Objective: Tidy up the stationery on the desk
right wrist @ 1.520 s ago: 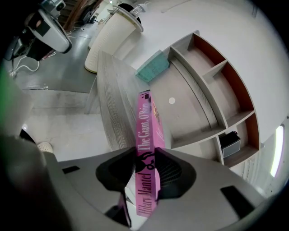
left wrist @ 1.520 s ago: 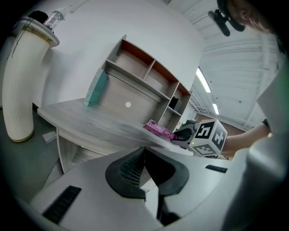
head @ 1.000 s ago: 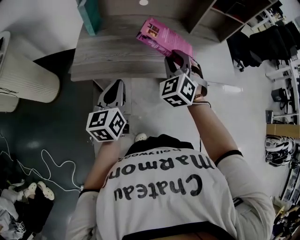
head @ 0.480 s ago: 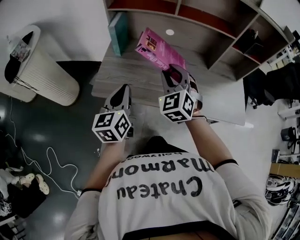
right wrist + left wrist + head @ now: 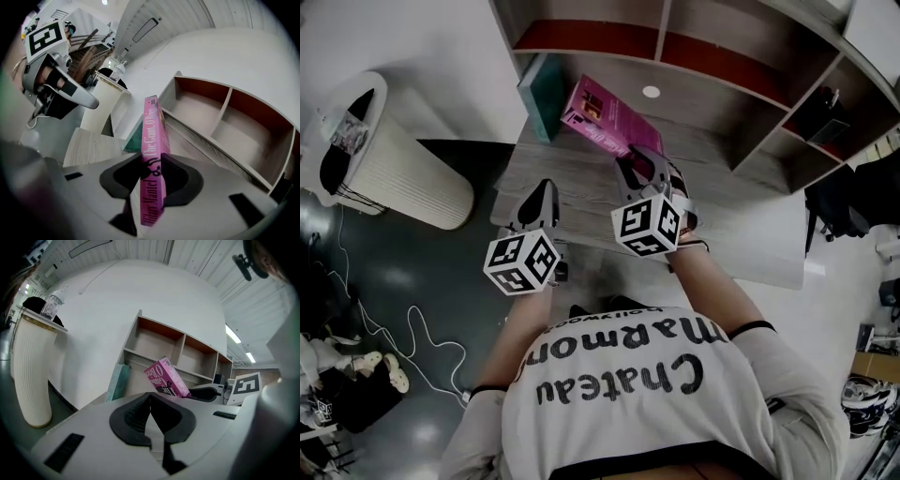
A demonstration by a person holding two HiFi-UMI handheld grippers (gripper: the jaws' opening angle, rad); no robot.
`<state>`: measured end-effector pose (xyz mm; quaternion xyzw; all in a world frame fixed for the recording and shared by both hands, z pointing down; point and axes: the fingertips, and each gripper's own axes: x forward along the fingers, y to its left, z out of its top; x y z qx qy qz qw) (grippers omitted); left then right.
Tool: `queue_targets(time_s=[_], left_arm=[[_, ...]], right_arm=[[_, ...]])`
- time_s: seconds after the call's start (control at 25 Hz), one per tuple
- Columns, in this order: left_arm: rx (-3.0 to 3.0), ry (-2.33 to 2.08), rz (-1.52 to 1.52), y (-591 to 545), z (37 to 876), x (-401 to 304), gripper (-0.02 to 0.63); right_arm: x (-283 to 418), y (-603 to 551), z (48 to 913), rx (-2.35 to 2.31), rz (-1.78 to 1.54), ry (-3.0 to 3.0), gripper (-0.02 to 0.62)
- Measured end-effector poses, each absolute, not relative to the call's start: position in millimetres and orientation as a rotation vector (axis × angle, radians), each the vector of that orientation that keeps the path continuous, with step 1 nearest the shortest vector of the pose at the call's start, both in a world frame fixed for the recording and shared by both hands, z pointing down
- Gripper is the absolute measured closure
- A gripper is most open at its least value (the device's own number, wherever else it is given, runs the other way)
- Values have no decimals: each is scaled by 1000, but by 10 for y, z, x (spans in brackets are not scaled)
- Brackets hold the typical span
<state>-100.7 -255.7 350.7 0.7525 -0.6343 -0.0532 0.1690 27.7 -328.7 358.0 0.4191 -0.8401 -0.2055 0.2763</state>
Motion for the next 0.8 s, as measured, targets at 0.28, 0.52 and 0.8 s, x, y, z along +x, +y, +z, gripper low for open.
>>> queue_targets(time_s=[0.28, 0.52, 0.8], left_arm=[[2072, -1869, -177, -2689, 3534, -1125, 591], [2022, -1909, -163, -2667, 3614, -1411, 591], [2041, -1868, -109, -2842, 3690, -1895, 591]], right_arm=[[173, -3517, 3696, 1094, -506, -2345, 454], [-89, -3620, 3789, 1074, -457, -2378, 454], [-541, -3816, 3781, 1144, -406, -2391, 455]])
